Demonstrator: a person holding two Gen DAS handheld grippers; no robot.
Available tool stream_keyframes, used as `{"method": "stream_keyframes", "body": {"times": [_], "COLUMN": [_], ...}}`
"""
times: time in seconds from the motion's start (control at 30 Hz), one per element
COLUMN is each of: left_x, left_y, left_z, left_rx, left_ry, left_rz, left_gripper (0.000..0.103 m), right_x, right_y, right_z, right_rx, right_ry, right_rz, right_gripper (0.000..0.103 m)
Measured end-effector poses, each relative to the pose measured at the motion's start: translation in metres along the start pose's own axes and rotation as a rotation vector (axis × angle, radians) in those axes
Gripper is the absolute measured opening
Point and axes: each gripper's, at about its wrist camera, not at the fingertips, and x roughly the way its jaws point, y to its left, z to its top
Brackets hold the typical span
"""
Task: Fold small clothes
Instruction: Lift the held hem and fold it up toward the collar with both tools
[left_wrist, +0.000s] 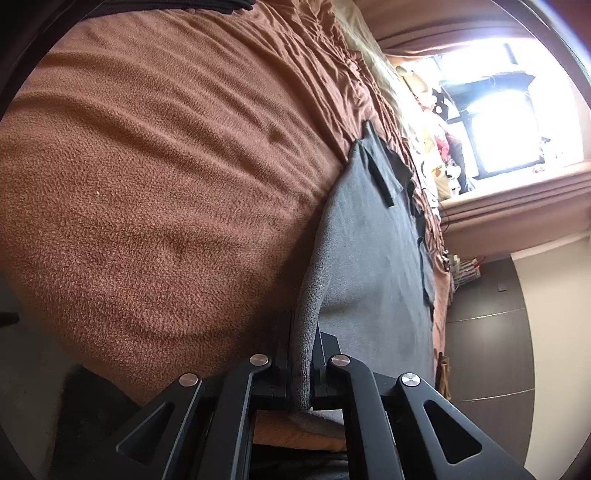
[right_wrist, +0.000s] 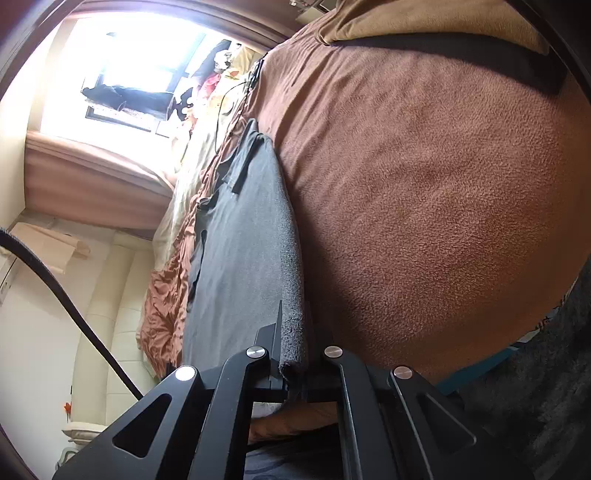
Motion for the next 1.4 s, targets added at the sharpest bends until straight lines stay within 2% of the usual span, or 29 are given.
{"method": "stream_keyframes", "body": {"times": [0.17, 0.33, 0.67, 0.97, 1.4], "left_x": [-0.025, -0.049, -0.112, -0.175, -0.244], "left_y": [-0.012, -0.024, -0.043, -0.044, -0.014], "left_z": [0.006, 0.008, 0.004, -0.031, -0.088], "left_rx": [0.000, -0.002, 0.017, 0.043, 0.052], "left_ry": [-0.040, -0.061, -0.124, -0.168, -0.196], "left_rz": [-0.096, -0.166, -0.291, -0.352, -0.411], "left_gripper": [0.004, 0.004, 0.004, 0.004, 0.004], "right_x": [-0.017, -0.036, -0.073, -0.117, -0.175], "right_y": [0.008, 0.018, 0.039, 0.051, 0.031], "right_z": [-0.004, -0.009, -0.026, -0.043, -0.082], "right_rx": [-0.025, -0.061, -0.105, -0.144, -0.189], "right_ry": [-0.017, -0.048, -0.079, -0.120, -0.124], "right_rz": [0.042, 0.066, 0.169, 0.240, 0.283], "right_gripper": [0.000, 0.000, 0.000, 0.000, 0.000]}}
